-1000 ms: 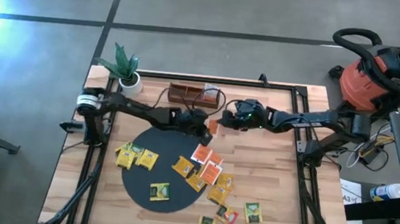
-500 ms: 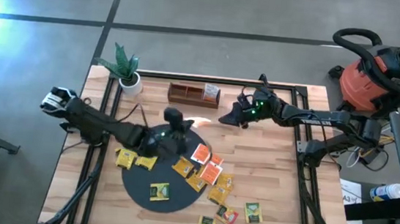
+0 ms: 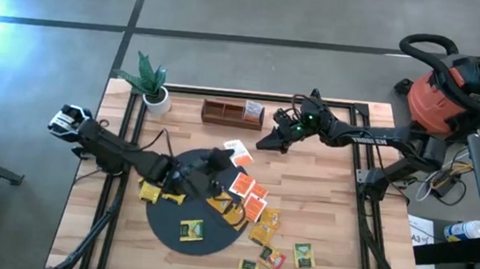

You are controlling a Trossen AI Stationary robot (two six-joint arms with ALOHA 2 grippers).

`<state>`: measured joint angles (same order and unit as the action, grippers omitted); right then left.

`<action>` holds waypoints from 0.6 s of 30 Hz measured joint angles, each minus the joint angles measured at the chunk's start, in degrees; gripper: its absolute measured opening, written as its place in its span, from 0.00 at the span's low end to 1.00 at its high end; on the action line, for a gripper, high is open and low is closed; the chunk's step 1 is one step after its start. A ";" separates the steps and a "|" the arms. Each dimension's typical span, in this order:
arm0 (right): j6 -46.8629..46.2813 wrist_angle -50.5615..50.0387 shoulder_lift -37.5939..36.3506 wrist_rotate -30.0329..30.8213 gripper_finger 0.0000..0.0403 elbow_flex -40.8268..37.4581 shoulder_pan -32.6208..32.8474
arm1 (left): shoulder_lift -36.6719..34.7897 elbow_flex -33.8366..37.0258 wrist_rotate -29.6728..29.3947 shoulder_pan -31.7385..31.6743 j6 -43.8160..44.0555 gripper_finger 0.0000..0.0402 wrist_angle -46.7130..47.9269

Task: Pick & Place Tea
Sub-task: Put the white tea bag into the right section of the wooden organizer

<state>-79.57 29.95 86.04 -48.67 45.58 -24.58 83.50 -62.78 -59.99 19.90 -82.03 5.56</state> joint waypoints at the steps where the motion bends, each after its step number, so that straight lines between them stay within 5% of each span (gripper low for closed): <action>1: 0.04 0.03 0.79 -0.30 0.29 0.84 0.00 | -0.02 -0.09 0.13 0.21 -0.26 0.00 -0.04; 18: -0.40 0.02 14.06 -11.84 0.29 17.45 0.31 | 0.00 0.13 0.28 0.46 -1.55 0.00 -1.46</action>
<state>-79.96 29.97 100.10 -60.51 63.03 -24.27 83.50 -62.65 -59.71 20.36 -83.59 4.11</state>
